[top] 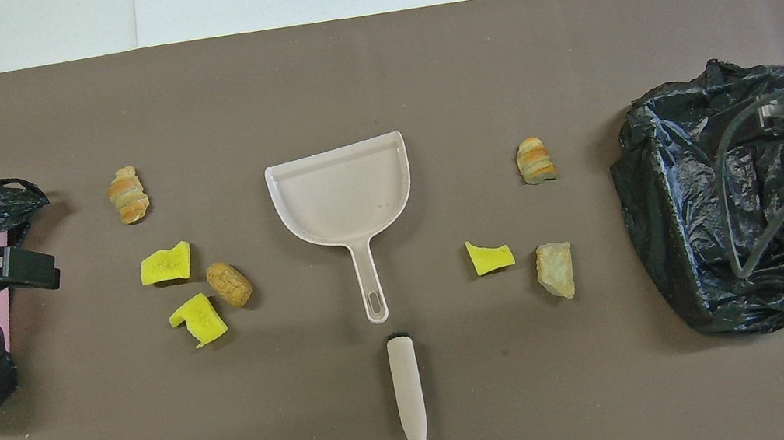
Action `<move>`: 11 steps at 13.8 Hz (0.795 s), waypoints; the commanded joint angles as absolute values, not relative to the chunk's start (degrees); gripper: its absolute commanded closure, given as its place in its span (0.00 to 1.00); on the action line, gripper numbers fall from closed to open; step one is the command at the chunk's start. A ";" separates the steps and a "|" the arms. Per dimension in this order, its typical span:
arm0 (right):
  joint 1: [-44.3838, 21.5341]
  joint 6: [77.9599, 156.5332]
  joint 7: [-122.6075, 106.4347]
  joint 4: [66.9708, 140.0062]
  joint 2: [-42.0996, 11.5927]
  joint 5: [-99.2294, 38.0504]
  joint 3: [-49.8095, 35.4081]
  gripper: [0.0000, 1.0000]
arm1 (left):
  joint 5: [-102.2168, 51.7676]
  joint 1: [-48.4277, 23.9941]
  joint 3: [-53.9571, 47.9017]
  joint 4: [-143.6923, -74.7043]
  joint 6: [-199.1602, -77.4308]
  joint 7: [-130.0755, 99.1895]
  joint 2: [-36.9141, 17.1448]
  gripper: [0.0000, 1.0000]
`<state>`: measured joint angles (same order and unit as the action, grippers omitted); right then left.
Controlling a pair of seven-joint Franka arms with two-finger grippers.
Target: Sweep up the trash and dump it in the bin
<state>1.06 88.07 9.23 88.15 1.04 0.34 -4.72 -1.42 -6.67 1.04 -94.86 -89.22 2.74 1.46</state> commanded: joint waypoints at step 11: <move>1.15 91.66 8.43 90.44 1.68 -0.70 -4.83 0.00 | -3.34 -14.75 1.41 -111.69 -101.85 -0.25 6.41 0.00</move>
